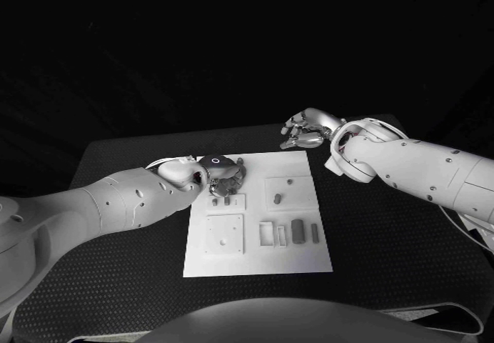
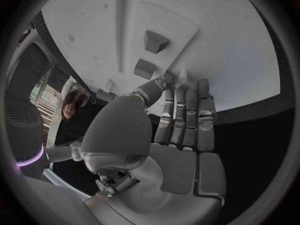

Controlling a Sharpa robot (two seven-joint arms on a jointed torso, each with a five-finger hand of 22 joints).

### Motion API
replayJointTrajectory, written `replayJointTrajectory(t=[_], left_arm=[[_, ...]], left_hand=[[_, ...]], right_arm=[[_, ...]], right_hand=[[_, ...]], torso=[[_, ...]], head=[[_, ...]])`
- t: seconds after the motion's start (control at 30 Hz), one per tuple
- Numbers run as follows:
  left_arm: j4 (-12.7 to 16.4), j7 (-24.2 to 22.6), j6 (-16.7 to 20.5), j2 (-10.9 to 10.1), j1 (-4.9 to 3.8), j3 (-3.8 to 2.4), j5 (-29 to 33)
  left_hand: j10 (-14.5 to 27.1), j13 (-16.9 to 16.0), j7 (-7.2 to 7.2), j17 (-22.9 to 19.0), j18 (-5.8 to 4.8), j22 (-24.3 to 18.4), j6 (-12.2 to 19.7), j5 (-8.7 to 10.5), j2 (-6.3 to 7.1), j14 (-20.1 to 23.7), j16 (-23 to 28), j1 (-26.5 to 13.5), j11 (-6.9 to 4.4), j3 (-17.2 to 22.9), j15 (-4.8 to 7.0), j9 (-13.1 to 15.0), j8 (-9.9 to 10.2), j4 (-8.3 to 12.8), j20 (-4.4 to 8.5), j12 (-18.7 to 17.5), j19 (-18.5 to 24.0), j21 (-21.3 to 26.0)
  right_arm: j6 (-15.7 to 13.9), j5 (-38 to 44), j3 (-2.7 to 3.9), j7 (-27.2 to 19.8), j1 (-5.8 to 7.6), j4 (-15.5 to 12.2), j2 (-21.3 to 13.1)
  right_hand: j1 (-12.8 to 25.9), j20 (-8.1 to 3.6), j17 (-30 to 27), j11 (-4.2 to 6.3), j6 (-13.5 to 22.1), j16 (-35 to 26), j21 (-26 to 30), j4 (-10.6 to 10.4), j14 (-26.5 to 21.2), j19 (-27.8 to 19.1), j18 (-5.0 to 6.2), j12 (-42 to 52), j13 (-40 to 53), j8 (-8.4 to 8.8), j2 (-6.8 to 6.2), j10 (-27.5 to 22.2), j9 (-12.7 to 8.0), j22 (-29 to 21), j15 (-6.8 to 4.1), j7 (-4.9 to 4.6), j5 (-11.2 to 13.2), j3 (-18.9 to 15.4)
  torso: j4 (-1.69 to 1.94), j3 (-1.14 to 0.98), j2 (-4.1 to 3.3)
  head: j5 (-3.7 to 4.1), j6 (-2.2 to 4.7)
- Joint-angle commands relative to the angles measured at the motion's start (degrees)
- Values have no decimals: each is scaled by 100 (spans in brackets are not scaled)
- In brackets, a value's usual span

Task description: Assemble the parts on the task board

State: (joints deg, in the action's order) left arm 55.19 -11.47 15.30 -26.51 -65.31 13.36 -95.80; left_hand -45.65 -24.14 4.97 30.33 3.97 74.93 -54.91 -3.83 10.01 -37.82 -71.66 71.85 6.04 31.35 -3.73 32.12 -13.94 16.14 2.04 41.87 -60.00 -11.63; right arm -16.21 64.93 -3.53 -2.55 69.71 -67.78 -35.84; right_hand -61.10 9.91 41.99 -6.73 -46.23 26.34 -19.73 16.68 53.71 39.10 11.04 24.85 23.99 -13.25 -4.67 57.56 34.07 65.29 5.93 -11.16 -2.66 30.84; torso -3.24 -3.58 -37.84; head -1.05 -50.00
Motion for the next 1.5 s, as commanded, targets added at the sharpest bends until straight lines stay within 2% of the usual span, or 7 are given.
replayJointTrajectory(t=[0.03, 0.3, 0.37, 0.7, 0.9, 1.17, 1.5], left_arm=[[16, -87, -275, 10, 30, 18, -122], [-6, 26, -238, 29, 30, 18, -203], [-9, 61, -282, 32, 30, 18, -240], [-79, 158, -332, 77, 30, 18, -328], [-126, 192, -233, 101, 30, 18, -251], [-123, 79, -163, 79, 30, 18, -60], [-86, 25, 59, 25, 30, 17, 125]], left_hand=[[49, -14, -2, 10, 64, 137, -57, -2, -38, 57, -44, -48, -4, 24, -2, -1, -36, -11, 5, 20, 35, 13], [47, -43, 29, 23, 76, 141, -115, 22, -106, 68, -82, -128, -15, -3, -5, -3, -60, -33, 1, 89, 31, -15], [32, -52, 80, 26, 86, 141, -151, 21, -157, 50, -102, -180, -18, -11, 1, -2, -76, -71, 6, 116, 11, -37], [4, -58, 111, 21, 93, 138, -191, 2, -186, 44, -119, -312, 4, -24, 6, -8, -89, -176, 8, 155, 8, -61], [2, -47, 206, 8, 104, 134, -59, -7, -151, 31, -132, -541, 45, -53, 11, -58, -8, -394, 12, 168, 8, -83], [-51, -39, 207, -6, 118, 133, -91, -115, -318, -25, -151, -612, 36, -3, 29, -61, -28, -553, 26, 189, -29, -113], [-98, -29, 228, -17, 129, 133, -74, -180, -411, -74, -165, -607, 27, 25, 49, -73, -21, -598, 43, 197, -55, -136]], right_arm=[[40, -11, 3, -40, 0, 3, 5], [37, -15, 3, -41, 0, 3, 3], [38, -17, 3, -41, 0, 5, 5], [35, -25, 3, -44, 0, -4, 0], [34, -26, 3, -43, 0, -5, -2], [33, -26, 3, -45, 0, -4, -2], [32, -27, 3, -47, 0, -5, -8]], right_hand=[[8, 40, 6, 35, -52, -19, 23, -1, 35, -19, 16, 37, -10, -28, 37, -55, -9, 6, -2, 1, -8, -18], [12, 42, 9, 35, -52, -21, 24, -2, 37, -17, 17, 41, -13, -29, 38, -55, -10, 7, -2, 1, -8, -19], [13, 42, 10, 35, -52, -22, 24, -2, 37, -17, 17, 41, -14, -29, 38, -55, -10, 8, -2, 1, -8, -20], [23, 44, 14, 35, -52, -25, 25, -5, 39, -16, 18, 45, -17, -29, 39, -56, -11, 9, -1, 0, -8, -23], [27, 45, 15, 35, -52, -26, 26, -5, 40, -15, 19, 46, -19, -30, 38, -56, -11, 10, -2, 0, -8, -25], [31, 45, 18, 35, -52, -29, 27, -5, 41, -15, 20, 49, -22, -30, 38, -56, -12, 11, -2, 0, -8, -26], [33, 46, 21, 35, -52, -31, 28, -3, 42, -15, 21, 51, -25, -31, 38, -57, -13, 12, -2, 1, -8, -27]], torso=[[-7, -6, 1], [-3, -4, 0], [-4, -4, 0], [-9, -5, -6], [-6, -5, -7], [-4, -7, -1], [-2, -7, 1]], head=[[3, 0], [18, 0], [17, 0], [20, 0], [23, 0], [25, 0], [28, 0]])
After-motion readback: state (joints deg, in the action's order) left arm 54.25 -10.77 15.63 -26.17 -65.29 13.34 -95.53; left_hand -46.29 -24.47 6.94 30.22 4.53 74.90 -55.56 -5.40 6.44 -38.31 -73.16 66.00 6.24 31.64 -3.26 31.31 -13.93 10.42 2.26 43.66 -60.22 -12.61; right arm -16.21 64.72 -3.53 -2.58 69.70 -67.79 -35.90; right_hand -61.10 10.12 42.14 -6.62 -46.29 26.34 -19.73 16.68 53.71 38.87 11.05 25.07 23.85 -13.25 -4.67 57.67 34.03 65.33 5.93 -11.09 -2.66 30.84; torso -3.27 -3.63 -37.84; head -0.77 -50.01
